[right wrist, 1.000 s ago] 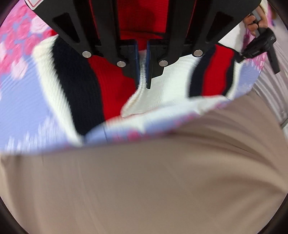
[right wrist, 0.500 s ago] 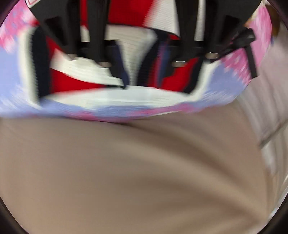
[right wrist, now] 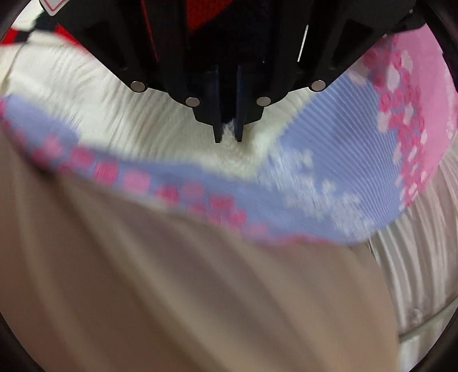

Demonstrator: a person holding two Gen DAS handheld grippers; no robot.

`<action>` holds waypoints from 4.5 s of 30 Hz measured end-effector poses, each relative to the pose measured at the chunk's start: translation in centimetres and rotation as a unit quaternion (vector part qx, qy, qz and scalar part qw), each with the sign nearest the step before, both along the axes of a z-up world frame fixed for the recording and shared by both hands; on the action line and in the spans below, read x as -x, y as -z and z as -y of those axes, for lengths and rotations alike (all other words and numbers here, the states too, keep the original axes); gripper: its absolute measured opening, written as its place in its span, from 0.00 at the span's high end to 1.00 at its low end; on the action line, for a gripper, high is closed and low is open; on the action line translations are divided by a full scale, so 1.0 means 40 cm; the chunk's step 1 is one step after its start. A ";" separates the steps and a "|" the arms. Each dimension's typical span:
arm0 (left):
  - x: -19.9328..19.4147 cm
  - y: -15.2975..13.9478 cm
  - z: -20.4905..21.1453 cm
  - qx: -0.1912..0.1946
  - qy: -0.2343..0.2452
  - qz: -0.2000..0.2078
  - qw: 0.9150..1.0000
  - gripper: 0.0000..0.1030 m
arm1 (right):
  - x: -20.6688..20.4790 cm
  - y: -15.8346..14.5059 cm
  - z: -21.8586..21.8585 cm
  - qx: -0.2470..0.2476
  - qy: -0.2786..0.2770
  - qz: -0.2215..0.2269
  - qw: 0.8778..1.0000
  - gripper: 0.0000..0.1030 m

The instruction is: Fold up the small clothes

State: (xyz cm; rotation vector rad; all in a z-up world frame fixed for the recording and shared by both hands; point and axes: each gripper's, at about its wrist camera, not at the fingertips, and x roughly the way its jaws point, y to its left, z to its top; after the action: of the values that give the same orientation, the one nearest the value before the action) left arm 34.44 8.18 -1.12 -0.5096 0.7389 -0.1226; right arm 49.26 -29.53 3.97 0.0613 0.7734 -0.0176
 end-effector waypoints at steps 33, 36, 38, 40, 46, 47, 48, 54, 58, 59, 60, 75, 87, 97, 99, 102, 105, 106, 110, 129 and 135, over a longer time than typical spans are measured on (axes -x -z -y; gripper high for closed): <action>0.009 -0.028 0.038 -0.033 -0.013 0.007 0.999 0.94 | 0.772 0.044 0.475 -0.083 0.298 0.067 0.948 0.98; 0.008 -0.034 0.057 -0.051 -0.009 0.006 0.999 0.94 | 0.748 0.131 0.524 -0.090 0.316 -0.003 0.944 0.98; 0.007 -0.035 0.066 -0.059 -0.008 0.005 0.998 0.94 | 0.776 0.076 0.502 -0.085 0.314 0.047 0.945 0.98; 0.005 -0.035 0.078 -0.060 -0.006 0.002 0.998 0.94 | 0.769 0.088 0.503 -0.070 0.317 0.036 0.945 0.98; -0.006 -0.048 0.122 -0.077 -0.002 -0.002 0.997 0.92 | 0.760 0.128 0.522 -0.103 0.310 0.008 0.945 0.97; -0.004 -0.050 0.119 -0.067 0.000 0.003 0.998 0.89 | 0.797 0.111 0.513 -0.111 0.308 0.022 0.945 0.97; -0.002 -0.052 0.115 -0.053 0.005 0.008 0.999 0.86 | 0.821 0.099 0.502 -0.116 0.306 0.037 0.944 0.93; 0.034 -0.076 0.113 -0.015 0.027 0.014 0.999 0.60 | 0.849 0.097 0.462 -0.118 0.272 0.021 0.955 0.66; 0.014 -0.081 0.168 -0.020 0.037 -0.005 0.999 0.46 | 0.758 0.097 0.506 -0.134 0.269 -0.002 0.954 0.45; 0.004 -0.075 0.179 -0.029 0.037 -0.017 0.999 0.48 | 0.755 0.092 0.501 -0.131 0.270 -0.007 0.954 0.51; -0.004 -0.074 0.189 -0.041 0.035 -0.022 0.998 0.67 | 0.741 0.092 0.503 -0.132 0.269 -0.007 0.954 0.87; -0.024 -0.079 0.224 -0.111 0.049 -0.022 0.992 0.75 | 0.837 0.091 0.466 -0.120 0.288 0.005 0.950 0.76; 0.455 -0.048 0.037 -0.081 0.144 -0.075 0.983 0.40 | 1.369 0.124 0.196 -0.150 0.293 -0.040 0.944 0.41; 0.594 -0.007 0.026 0.051 0.192 -0.081 0.977 0.40 | 1.483 0.149 0.067 -0.224 0.269 0.012 0.937 0.37; 0.596 0.000 0.024 0.069 0.192 -0.086 0.975 0.55 | 1.464 0.146 0.067 -0.222 0.273 0.015 0.936 0.39; 0.597 0.015 0.027 0.094 0.194 -0.100 0.971 0.92 | 1.446 0.144 0.067 -0.226 0.282 0.021 0.932 0.60; 0.606 0.004 0.024 0.093 0.186 -0.094 0.974 0.94 | 1.445 0.141 0.075 -0.235 0.298 0.033 0.925 0.91; 0.618 -0.013 0.023 0.081 0.182 -0.084 0.976 0.94 | 1.457 0.131 0.074 -0.241 0.301 0.052 0.921 0.92; 0.683 -0.088 0.007 0.062 0.186 -0.045 0.980 0.95 | 1.513 0.060 0.037 -0.209 0.307 0.104 0.923 0.93; 1.165 -0.383 -0.197 0.089 0.232 0.222 0.943 0.95 | 1.961 -0.279 -0.300 -0.105 0.193 0.301 0.928 0.94; 1.018 -0.442 -0.160 0.058 0.215 0.242 0.944 0.95 | 1.842 -0.336 -0.202 -0.088 0.190 0.343 0.916 0.94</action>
State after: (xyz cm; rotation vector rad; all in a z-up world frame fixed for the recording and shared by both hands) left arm -6.27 14.58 16.57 -0.3982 0.3487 -0.6806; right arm -24.40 -21.44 17.39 0.3702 0.0460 -0.2831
